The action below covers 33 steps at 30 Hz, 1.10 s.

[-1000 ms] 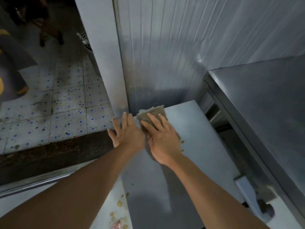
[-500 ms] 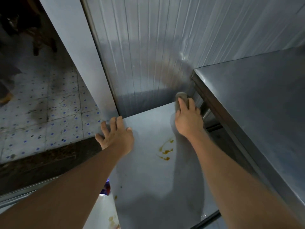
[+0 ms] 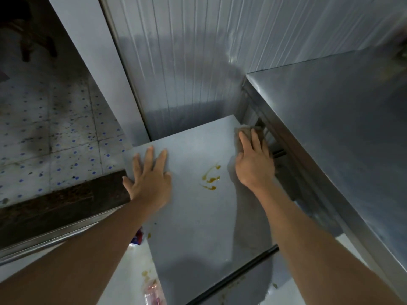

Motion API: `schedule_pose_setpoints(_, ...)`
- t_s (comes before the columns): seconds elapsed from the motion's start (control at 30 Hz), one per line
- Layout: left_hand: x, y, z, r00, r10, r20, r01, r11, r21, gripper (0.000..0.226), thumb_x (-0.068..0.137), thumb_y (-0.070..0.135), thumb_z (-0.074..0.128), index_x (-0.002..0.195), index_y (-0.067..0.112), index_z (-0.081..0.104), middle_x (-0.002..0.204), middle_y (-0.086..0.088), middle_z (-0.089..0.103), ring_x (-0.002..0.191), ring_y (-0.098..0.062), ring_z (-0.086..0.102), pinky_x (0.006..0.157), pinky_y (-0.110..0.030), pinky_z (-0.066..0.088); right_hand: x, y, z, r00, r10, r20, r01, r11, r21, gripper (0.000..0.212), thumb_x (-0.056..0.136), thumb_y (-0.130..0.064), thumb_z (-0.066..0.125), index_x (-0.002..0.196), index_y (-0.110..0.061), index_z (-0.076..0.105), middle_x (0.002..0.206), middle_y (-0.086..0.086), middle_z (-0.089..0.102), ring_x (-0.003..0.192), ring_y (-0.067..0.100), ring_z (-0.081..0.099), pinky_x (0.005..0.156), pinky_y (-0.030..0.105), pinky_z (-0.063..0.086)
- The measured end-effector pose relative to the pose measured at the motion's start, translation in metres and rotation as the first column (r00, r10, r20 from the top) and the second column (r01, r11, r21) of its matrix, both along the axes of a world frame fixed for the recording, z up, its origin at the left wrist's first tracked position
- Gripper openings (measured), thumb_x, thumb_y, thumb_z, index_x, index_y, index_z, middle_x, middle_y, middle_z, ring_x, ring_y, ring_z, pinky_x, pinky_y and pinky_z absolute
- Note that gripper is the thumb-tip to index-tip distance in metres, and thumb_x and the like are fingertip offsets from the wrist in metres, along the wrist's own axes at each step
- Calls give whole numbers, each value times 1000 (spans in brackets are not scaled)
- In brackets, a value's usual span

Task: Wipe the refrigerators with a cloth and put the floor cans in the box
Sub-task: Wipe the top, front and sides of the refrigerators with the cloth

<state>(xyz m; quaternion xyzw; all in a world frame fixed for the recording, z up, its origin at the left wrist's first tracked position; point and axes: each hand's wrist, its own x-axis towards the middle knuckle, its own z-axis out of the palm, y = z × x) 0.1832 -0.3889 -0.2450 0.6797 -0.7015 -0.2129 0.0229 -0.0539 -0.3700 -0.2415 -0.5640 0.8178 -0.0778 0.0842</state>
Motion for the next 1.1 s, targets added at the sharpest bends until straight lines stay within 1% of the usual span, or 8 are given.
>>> schedule_pose_setpoints(0.17, 0, -3, 2, 1000, 0, 8, -1, 998, 57, 55, 98, 38, 26, 144, 47, -2, 156, 14, -19, 143, -21, -21, 110, -62, 5, 23, 13, 9, 996, 85, -21, -86, 996, -22, 66, 92, -21, 41, 151, -23, 10, 159, 2, 12, 145, 31, 13, 117, 44, 16)
schedule_pose_setpoints(0.3, 4, -5, 10, 998, -13, -62, 19, 996, 87, 57, 97, 31, 33, 145, 45, 5, 157, 14, -15, 144, -21, -19, 110, -61, 5, 113, 62, 10, 954, 294, 53, -282, 946, -160, 69, 81, -18, 50, 147, -19, 29, 151, 2, 34, 140, 32, 29, 114, 44, 23)
schedule_pose_setpoints(0.43, 21, 1, 15, 987, -88, -135, 94, 995, 43, 63, 94, 13, 41, 147, 37, 15, 159, 8, -8, 145, -23, -13, 113, -58, 11, 113, 72, 7, 893, 447, 63, -441, 893, -85, 61, 90, -24, 40, 149, -27, 21, 158, -4, 15, 146, 25, 7, 116, 37, 1)
schedule_pose_setpoints(0.57, 24, 25, 9, 988, -93, -123, 98, 995, 37, 59, 97, 22, 35, 148, 37, 9, 157, 9, -14, 144, -20, -17, 111, -53, 15, 44, 49, 8, 986, 165, -37, -165, 986, 1, 61, 94, -25, 39, 150, -29, 15, 159, -2, 6, 146, 28, 4, 118, 45, 15)
schedule_pose_setpoints(0.7, 25, 24, 6, 981, -98, -165, 110, 992, 64, 60, 97, 22, 34, 147, 38, 7, 157, 11, -17, 143, -18, -21, 112, -53, 15, 39, 34, 8, 996, -91, -11, 91, 996, 25, 62, 95, -27, 37, 150, -28, 8, 160, -1, 0, 146, 31, 5, 118, 48, 9)
schedule_pose_setpoints(0.77, 25, 23, 6, 978, -94, -184, 108, 992, 66, 62, 95, 19, 35, 147, 37, 8, 157, 12, -16, 143, -18, -21, 113, -52, 12, 66, 42, 5, 997, -66, -33, 67, 998, 19, 65, 94, -25, 36, 151, -27, 4, 160, -1, -1, 146, 31, 2, 119, 46, 7)
schedule_pose_setpoints(0.93, 34, 19, 11, 957, -128, -261, 156, 984, 87, 70, 90, 4, 40, 148, 33, 14, 158, 8, -13, 143, -19, -20, 116, -48, 6, 113, 91, 6, 937, 348, 44, -347, 938, -28, 59, 92, -28, 30, 149, -29, 15, 159, -7, 9, 146, 24, 5, 116, 39, 6)
schedule_pose_setpoints(1.1, 54, 24, 8, 956, -205, -208, 216, 976, 32, 70, 88, 1, 39, 147, 33, 19, 158, 11, -5, 145, -15, -11, 115, -48, 16, 37, 59, 7, 996, 74, -45, -72, 997, 41, 59, 98, -29, 31, 151, -25, 6, 160, -1, 1, 146, 28, 1, 118, 45, 15)
